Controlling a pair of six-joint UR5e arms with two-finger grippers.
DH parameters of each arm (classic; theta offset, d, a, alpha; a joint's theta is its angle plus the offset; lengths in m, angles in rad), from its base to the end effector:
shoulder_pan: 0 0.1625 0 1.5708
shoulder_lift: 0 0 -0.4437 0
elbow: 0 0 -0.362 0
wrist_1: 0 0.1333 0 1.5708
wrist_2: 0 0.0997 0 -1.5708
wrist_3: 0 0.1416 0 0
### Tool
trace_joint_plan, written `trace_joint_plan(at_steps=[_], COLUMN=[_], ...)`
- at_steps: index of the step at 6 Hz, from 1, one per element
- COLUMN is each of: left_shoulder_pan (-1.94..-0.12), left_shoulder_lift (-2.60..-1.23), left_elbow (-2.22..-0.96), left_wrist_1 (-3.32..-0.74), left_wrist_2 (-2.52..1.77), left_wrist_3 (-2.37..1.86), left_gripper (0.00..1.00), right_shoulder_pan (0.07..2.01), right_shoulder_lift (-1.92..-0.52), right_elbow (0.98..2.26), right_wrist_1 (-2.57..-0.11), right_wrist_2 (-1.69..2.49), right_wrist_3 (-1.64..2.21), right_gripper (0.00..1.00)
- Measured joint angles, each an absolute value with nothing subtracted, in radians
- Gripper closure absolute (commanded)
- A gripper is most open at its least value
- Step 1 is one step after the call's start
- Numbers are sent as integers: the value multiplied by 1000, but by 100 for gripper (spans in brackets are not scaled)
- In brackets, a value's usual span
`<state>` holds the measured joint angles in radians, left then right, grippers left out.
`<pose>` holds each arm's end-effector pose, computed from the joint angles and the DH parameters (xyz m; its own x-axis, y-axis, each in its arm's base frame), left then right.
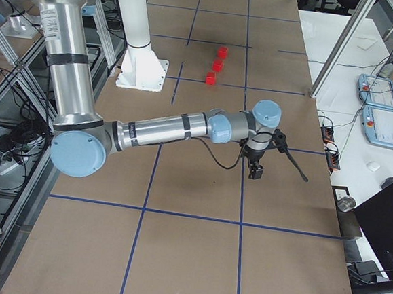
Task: Form red blocks into L shape at center
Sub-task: 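Move the left gripper over the red cube nearer the center cube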
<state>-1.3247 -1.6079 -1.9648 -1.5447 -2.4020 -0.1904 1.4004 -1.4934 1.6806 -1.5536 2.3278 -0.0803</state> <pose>0.0878 -0.4673 0.5031 0.6146 0.2697 -0.7413 -0.1096 0.9598 0.2584 -0.0507 -0.5072 0.6180 0.6772 -0.3372 0.6540 0.2211 0.9410 0.2563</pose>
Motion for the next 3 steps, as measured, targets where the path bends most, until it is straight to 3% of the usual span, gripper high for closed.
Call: trace_joint_plan(at_steps=[1, 3], left_shoulder_pan=[-1226, -1000], left_shoulder_lift=[-1648, -1802], left_elbow=[-1993, -1997], left_wrist_1=[-1545, -1544], left_wrist_2=[-2399, -2346], left_wrist_3=[-296, -570], left_gripper=[0, 0], right_shoulder_pan=[1455, 1510], right_shoulder_lift=[-1634, -1757], right_elbow=[1742, 1797], right_wrist_1=[-1548, -1546], right_wrist_2=[2328, 2335], right_wrist_3=[-120, -126], right_gripper=[0, 0])
